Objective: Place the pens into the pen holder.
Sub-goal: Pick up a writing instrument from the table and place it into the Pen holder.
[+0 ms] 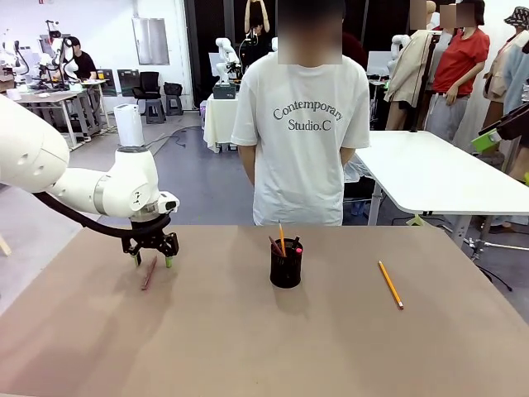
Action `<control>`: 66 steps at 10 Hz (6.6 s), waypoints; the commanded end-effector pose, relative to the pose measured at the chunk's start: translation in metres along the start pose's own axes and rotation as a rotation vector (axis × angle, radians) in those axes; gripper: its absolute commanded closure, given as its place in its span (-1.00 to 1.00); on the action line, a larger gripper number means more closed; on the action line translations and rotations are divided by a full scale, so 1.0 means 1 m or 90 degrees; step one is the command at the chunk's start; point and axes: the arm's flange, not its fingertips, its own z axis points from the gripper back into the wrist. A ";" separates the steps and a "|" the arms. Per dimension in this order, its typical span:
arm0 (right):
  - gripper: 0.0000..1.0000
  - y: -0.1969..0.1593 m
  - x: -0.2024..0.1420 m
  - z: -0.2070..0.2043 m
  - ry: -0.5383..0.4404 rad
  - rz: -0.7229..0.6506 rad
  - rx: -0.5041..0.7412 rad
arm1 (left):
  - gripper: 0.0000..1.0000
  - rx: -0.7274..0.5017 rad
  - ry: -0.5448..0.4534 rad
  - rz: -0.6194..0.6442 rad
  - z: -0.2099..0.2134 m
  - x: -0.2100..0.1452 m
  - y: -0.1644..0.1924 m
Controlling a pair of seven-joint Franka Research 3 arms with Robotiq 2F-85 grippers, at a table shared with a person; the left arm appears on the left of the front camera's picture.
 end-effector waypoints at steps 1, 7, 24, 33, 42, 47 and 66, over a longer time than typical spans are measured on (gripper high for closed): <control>-1.00 0.000 0.001 0.000 -0.002 0.002 0.001 | -0.09 -0.009 0.006 0.024 0.005 -0.008 0.001; -1.00 0.000 0.001 0.000 -0.002 0.002 0.001 | 1.00 0.000 0.038 0.047 0.008 -0.012 0.004; -1.00 0.000 0.001 0.000 -0.002 0.002 0.001 | 1.00 -0.598 -0.200 -0.320 0.102 -0.054 -0.012; -1.00 0.000 0.001 0.000 -0.002 0.002 0.001 | 1.00 -0.590 -0.463 -0.601 0.097 -0.053 -0.024; -1.00 0.000 0.001 0.000 -0.002 0.002 0.001 | 1.00 -0.794 -0.728 -0.791 0.092 -0.070 -0.095; -1.00 0.000 0.001 0.000 -0.002 0.002 0.001 | 1.00 -0.772 -0.817 -0.941 0.076 -0.051 -0.160; -1.00 0.000 0.001 0.000 -0.002 0.002 0.001 | -1.00 -0.852 -0.793 -0.974 0.044 0.008 -0.186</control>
